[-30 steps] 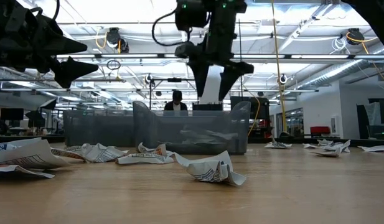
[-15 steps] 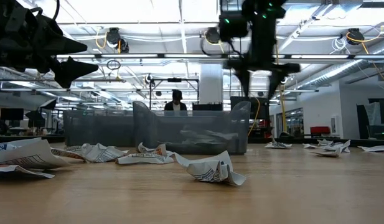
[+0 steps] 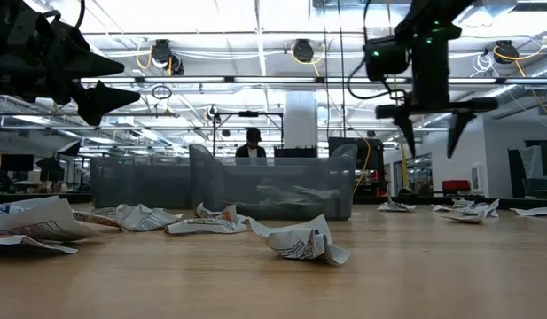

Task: Pick & Place First Aid Supplies
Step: Put the green bandage pack into the right black bin

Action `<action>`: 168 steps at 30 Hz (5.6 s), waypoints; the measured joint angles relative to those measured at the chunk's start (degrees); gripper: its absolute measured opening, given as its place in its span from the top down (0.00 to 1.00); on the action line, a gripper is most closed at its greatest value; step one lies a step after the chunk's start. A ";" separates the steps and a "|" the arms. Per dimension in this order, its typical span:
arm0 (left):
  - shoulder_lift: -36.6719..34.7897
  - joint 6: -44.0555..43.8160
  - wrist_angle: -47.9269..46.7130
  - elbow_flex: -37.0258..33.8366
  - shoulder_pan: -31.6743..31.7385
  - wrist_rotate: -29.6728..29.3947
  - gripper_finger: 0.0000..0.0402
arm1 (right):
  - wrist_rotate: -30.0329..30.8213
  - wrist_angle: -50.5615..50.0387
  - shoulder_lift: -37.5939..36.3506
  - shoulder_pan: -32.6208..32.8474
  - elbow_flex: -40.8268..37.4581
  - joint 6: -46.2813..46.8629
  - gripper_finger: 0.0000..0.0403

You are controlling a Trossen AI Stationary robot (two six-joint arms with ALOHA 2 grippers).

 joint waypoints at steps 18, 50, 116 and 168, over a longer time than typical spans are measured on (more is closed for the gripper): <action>0.00 0.00 0.01 0.02 -0.01 -0.01 0.23 | -4.59 13.82 3.05 -6.73 -10.90 -2.52 0.36; -0.01 0.01 0.01 0.02 -0.01 -0.02 0.23 | -4.47 18.77 5.13 -8.77 -14.13 -5.08 0.99; 0.00 0.01 0.00 0.02 -0.01 -0.02 0.23 | -12.31 -8.71 30.85 20.93 44.23 -57.84 1.00; -0.02 0.01 0.01 0.02 0.00 -0.02 0.23 | -12.08 4.20 46.80 27.50 47.43 -68.39 0.57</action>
